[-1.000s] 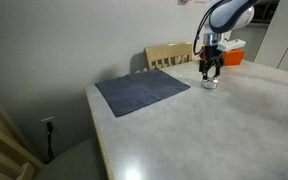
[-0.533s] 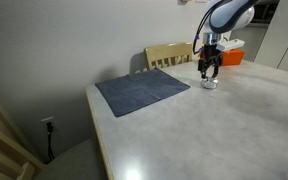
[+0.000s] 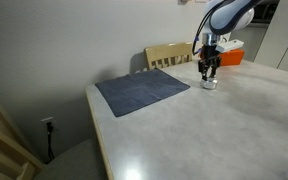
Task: Take the lid off the shiny container and put it on table
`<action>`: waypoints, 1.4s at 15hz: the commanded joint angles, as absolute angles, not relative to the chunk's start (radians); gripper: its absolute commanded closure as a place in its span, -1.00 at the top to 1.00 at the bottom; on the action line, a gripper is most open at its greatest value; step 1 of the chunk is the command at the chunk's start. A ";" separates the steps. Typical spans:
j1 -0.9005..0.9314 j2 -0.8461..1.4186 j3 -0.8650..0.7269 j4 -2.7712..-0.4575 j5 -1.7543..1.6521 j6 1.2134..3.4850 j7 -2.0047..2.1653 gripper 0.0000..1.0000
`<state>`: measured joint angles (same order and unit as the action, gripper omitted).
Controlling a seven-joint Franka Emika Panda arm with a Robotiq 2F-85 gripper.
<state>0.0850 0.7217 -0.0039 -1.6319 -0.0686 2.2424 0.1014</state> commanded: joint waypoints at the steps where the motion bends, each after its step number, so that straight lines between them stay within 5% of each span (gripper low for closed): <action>1: 0.106 0.683 -0.017 -1.689 -0.089 2.272 0.124 -0.12; 9: 0.157 0.544 -0.048 -1.817 -0.163 2.291 0.249 -0.12; 21: -0.053 0.477 -0.051 -2.025 0.061 2.582 0.125 -0.12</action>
